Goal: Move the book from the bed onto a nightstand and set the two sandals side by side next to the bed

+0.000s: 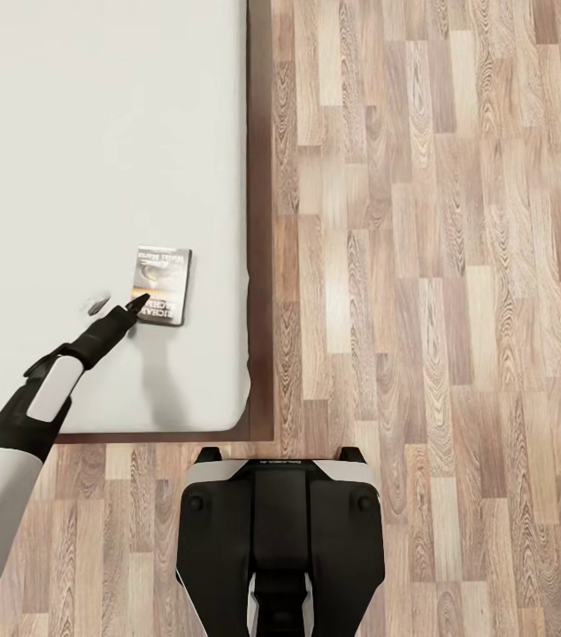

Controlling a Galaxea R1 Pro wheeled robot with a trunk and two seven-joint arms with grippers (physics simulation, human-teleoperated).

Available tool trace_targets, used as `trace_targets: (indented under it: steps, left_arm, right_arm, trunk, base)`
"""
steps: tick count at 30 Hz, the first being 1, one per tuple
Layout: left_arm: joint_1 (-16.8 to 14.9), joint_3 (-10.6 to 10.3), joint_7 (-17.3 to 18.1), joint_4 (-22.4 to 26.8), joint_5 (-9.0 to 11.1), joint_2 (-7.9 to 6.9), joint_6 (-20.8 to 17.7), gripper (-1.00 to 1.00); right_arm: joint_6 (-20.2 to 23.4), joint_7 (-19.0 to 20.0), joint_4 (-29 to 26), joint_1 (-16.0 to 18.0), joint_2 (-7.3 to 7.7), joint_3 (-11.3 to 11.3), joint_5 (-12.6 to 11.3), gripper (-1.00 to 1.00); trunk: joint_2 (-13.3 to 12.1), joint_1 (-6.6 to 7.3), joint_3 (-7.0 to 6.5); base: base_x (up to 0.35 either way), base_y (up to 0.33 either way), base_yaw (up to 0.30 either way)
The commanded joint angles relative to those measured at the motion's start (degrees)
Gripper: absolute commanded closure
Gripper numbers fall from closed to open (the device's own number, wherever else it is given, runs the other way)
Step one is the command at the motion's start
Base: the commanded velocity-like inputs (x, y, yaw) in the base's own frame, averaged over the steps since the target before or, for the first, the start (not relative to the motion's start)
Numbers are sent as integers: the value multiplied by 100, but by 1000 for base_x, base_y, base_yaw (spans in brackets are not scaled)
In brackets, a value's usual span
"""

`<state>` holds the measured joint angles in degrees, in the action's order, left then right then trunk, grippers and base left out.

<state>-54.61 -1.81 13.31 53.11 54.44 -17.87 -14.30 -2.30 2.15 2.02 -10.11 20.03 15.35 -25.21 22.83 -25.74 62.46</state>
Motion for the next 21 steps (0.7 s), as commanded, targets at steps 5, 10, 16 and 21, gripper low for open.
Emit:
trace_targets:
  steps: [5,10,16,21]
  left_arm:
    - [2,-85,-3,43,58,-6,-22,-100]
    - [5,-125,-8,88,58,-6,-26,-100]
    - [6,-138,-14,112,58,-6,-24,-100]
    - [10,-142,-14,130,58,-8,-23,-100]
  right_arm:
    - [-23,22,9,0,0,47,-57,-100]
    - [-24,22,9,0,0,47,-57,-100]
    - [-25,22,9,0,1,47,-61,-100]
    - [-24,22,9,0,1,47,-61,-100]
  trunk:
    - [9,-4,5]
    - [9,-4,5]
    - [9,-4,5]
    - [9,-4,5]
  base:
    - [0,0,0]
    - [0,0,0]
    - [0,0,0]
    - [0,0,0]
